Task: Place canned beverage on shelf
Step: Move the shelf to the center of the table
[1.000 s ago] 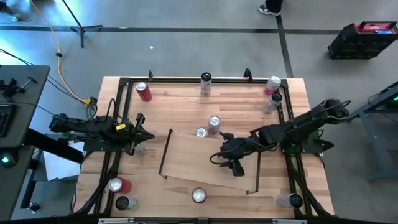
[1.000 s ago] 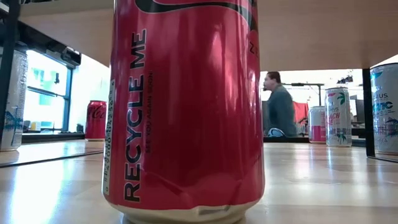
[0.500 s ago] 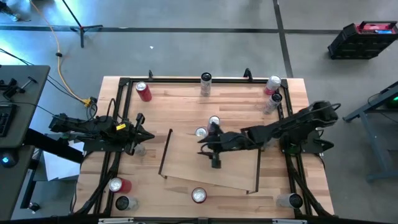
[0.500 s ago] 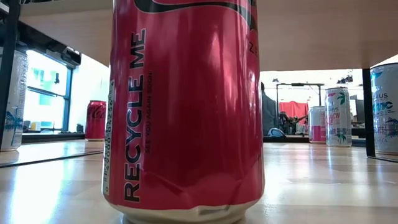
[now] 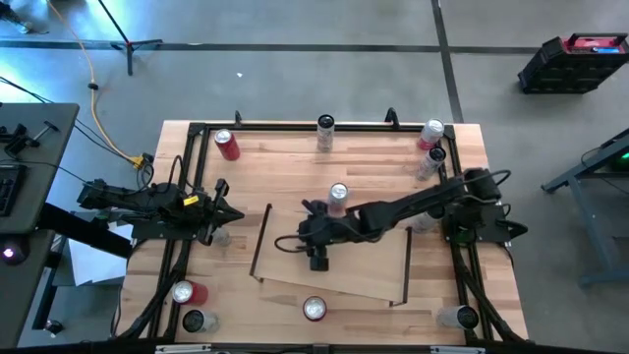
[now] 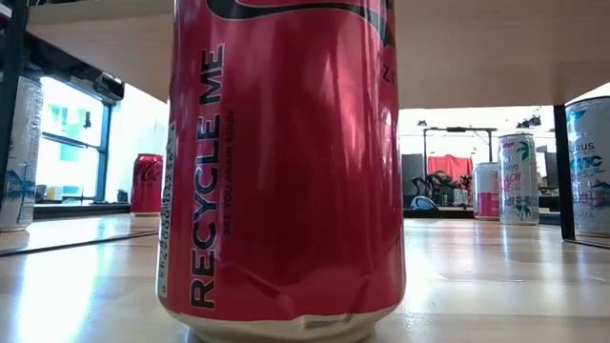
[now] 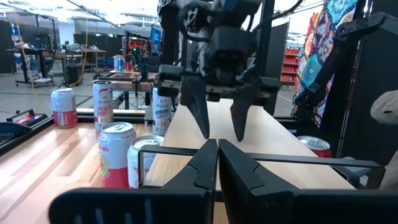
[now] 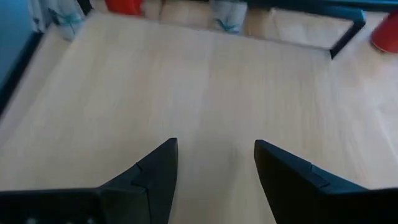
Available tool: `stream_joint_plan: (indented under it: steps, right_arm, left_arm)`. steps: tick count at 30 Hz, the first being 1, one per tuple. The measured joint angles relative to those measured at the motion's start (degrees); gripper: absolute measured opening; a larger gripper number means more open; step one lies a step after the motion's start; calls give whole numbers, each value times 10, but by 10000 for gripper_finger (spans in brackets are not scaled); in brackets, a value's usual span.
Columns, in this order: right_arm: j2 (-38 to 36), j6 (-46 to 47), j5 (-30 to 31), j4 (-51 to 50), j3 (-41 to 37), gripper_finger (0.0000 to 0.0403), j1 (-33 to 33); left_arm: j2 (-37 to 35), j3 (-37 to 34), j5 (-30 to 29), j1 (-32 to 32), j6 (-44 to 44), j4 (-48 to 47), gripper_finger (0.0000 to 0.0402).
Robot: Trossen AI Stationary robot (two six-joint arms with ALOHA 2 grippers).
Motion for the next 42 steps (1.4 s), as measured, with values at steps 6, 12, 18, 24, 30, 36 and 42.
stream_joint_plan:
  steps: [6, 12, 18, 24, 30, 36, 42]
  right_arm:
    - [4, -26, -94, 20, -5, 197, -16]
    - [3, -65, -168, 60, -6, 197, -11]
    - [-59, -57, -169, 33, -6, 197, 10]
    - [-146, 43, -129, -185, -6, 197, 51]
    - [-192, 183, -48, -372, -6, 197, 109]
    - [-195, 278, -37, -471, -18, 197, 148]
    - [-195, 284, -37, -485, -58, 197, 147]
  left_arm:
    - [0, 0, 0, 0, 0, 0, 5]
    - [0, 0, 0, 0, 0, 0, 5]
    - [0, 0, 0, 0, 0, 0, 5]
    - [0, 0, 0, 0, 0, 0, 5]
    - [0, 0, 0, 0, 0, 0, 5]
    - [0, 0, 0, 0, 0, 0, 5]
    - [0, 0, 0, 0, 0, 0, 5]
